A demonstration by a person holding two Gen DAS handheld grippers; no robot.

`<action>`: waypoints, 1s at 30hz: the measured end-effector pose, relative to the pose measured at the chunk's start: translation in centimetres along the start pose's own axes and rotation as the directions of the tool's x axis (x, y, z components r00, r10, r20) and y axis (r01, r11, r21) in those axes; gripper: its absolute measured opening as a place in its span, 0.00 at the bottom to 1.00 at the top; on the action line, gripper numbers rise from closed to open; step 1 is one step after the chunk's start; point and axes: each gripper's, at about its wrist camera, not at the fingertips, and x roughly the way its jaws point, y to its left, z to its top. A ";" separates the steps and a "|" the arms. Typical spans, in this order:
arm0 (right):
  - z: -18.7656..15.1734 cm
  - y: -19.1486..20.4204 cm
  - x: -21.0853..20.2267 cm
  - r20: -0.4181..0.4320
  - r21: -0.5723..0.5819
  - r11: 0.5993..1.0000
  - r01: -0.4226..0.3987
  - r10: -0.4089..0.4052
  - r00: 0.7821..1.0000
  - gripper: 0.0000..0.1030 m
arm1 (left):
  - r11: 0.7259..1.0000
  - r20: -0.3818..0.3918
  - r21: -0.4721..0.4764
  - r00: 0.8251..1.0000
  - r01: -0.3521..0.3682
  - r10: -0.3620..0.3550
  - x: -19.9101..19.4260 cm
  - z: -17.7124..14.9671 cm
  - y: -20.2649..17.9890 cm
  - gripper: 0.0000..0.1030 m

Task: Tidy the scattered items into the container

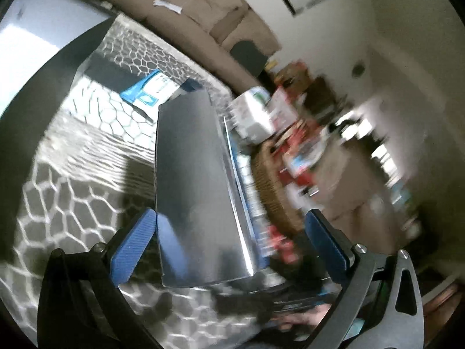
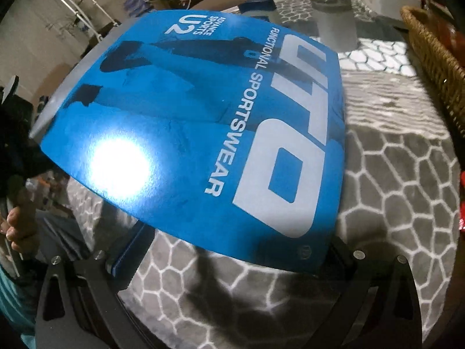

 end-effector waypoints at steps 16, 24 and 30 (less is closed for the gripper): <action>1.3 -1.9 0.6 0.003 0.067 0.997 -0.031 0.030 1.000 1.00 | 0.979 0.023 -0.158 0.992 0.128 -0.125 1.3 1.2 3.2 0.98; 2.5 -1.1 1.4 0.014 0.042 0.997 0.065 -0.066 0.998 1.00 | 0.995 -0.031 -0.051 0.996 -0.085 0.083 4.2 1.0 3.2 0.98; 3.9 -1.2 2.5 0.037 0.061 0.994 0.094 -0.096 0.995 1.00 | 0.987 -0.073 0.010 0.984 -0.162 0.162 6.5 2.7 3.2 0.99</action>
